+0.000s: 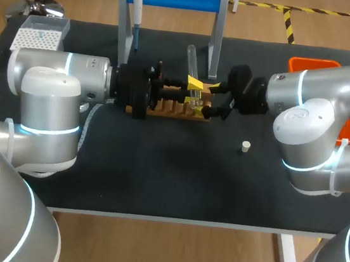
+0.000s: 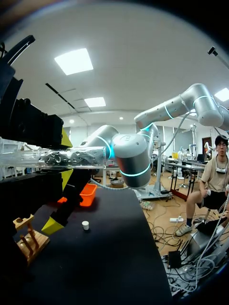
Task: Invert the test tube, pick up the pipette, mount the tip to pipette, aspirate from beaker and dispense into the tube, eject the tip, return the pipette, and cap with the stopper.
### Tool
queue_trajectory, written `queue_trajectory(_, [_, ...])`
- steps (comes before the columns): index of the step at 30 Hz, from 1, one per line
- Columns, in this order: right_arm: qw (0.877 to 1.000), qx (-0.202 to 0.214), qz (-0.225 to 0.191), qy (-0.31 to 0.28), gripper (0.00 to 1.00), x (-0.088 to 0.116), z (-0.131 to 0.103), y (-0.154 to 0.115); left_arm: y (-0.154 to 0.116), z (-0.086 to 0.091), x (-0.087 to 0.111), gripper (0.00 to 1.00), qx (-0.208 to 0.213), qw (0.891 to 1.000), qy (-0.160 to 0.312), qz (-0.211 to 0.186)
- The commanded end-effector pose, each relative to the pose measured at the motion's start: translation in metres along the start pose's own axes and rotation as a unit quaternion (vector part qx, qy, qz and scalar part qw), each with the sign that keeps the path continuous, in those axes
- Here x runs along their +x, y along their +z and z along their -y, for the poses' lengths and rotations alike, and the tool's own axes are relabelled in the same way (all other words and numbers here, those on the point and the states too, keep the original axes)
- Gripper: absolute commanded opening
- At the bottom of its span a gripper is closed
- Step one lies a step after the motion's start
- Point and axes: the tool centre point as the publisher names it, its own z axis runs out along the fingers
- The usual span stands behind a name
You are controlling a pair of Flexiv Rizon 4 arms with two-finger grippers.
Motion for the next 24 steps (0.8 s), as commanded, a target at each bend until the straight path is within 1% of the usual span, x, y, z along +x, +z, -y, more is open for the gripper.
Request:
queue_trajectory(1, [1.0,-0.001,-0.001,0.0,1.0,0.0,0.001,-0.001,-0.008,-0.004,-0.011,0.0,0.0,1.0,-0.016,0.006])
queue_trajectory(5, [1.0,-0.001,-0.001,0.0,1.0,0.0,0.001,-0.001,-0.013,-0.012,-0.021,0.0,0.011,0.997,-0.071,0.01])
queue_trajectory(7, [1.0,-0.001,-0.001,0.0,1.0,0.0,0.001,-0.001,-0.015,-0.018,-0.024,0.0,0.024,0.993,-0.119,0.012])
queue_trajectory(9, [1.0,-0.001,-0.001,0.0,1.0,0.0,0.001,-0.001,-0.016,-0.024,-0.026,0.0,0.02,0.988,-0.151,0.003])
queue_trajectory(10, [1.0,-0.001,-0.001,0.0,1.0,0.0,0.001,-0.001,-0.016,-0.028,-0.027,0.0,0.026,0.986,-0.168,0.003])
queue_trajectory(11, [1.0,-0.001,-0.001,0.0,1.0,0.0,0.001,-0.001,-0.016,-0.031,-0.029,0.0,0.025,0.985,-0.173,-0.002])
queue_trajectory(12, [1.0,-0.001,-0.001,0.0,1.0,0.0,0.001,-0.001,-0.017,-0.033,-0.031,0.0,0.027,0.981,-0.192,0.0])
queue_trajectory(14, [1.0,-0.001,-0.001,0.0,1.0,0.0,0.001,-0.001,-0.017,-0.038,-0.034,0.0,0.026,0.977,-0.212,-0.002])
queue_trajectory(16, [1.0,-0.001,-0.001,0.0,1.0,0.0,0.001,-0.001,-0.016,-0.041,-0.038,0.0,0.026,0.97,-0.241,-0.009])
queue_trajectory(17, [1.0,-0.001,-0.001,0.0,1.0,0.0,0.001,-0.001,-0.015,-0.042,-0.04,0.0,0.03,0.967,-0.254,-0.005])
queue_trajectory(18, [1.0,-0.001,-0.001,0.0,1.0,0.0,0.001,-0.001,-0.015,-0.044,-0.041,0.0,0.03,0.962,-0.273,-0.012])
queue_trajectory(21, [1.0,-0.001,-0.001,0.0,1.0,0.0,0.001,-0.001,-0.011,-0.047,-0.04,0.0,0.025,0.948,-0.315,-0.028])
queue_trajectory(24, [1.0,-0.001,-0.001,0.0,1.0,0.0,0.001,-0.001,-0.009,-0.049,-0.039,0.0,0.018,0.936,-0.352,-0.026])
